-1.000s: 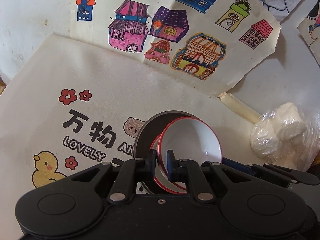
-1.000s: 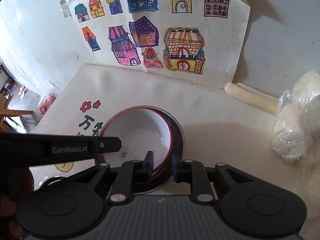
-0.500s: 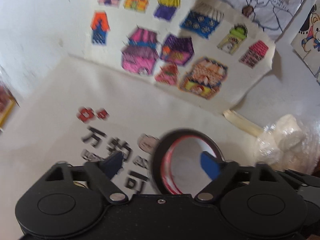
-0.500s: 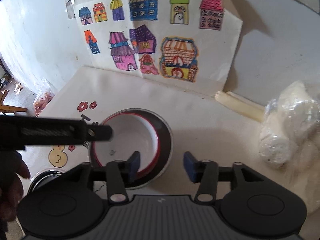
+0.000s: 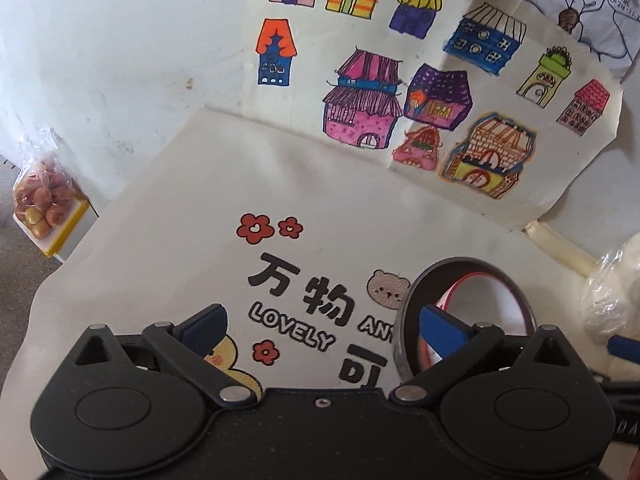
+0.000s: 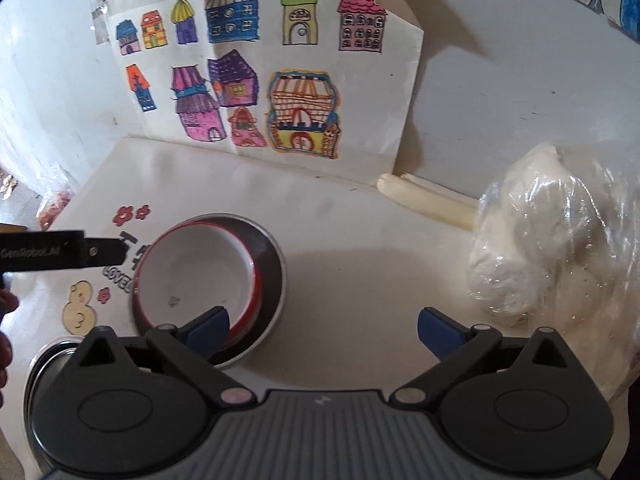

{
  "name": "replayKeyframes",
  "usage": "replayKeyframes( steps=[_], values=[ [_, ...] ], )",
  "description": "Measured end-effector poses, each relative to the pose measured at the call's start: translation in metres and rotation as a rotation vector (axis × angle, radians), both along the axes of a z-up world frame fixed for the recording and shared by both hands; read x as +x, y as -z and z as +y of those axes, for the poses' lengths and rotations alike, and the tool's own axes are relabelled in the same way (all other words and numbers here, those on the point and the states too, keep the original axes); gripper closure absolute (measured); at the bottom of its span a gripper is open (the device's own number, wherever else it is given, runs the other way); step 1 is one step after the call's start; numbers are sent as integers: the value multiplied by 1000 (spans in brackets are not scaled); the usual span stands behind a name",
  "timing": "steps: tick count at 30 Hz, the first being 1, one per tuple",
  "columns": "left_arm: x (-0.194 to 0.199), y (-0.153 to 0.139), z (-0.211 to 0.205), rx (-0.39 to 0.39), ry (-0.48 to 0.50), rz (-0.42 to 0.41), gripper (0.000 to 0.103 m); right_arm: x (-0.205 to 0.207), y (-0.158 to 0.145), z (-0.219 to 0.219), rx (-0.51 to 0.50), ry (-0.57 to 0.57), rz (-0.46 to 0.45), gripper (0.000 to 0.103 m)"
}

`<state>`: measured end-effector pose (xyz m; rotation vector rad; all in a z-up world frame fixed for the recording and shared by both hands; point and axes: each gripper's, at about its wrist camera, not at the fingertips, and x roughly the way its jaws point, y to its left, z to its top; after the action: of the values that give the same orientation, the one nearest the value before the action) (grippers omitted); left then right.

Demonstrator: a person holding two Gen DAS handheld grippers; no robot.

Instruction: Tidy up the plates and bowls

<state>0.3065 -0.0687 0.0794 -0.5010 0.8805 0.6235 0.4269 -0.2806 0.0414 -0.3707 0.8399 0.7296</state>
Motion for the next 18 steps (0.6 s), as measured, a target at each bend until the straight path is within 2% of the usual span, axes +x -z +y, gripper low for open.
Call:
replayKeyframes(
  steps=[7,11,18],
  values=[
    [3,9,-5,-5,42,31,1,10,7,2,-5,30,15,0],
    [11,15,-9,24,68,97,1,12,13,5,-19,24,12,0],
    [19,20,-11,43,106,125,2,18,20,9,-46,24,-4,1]
  ],
)
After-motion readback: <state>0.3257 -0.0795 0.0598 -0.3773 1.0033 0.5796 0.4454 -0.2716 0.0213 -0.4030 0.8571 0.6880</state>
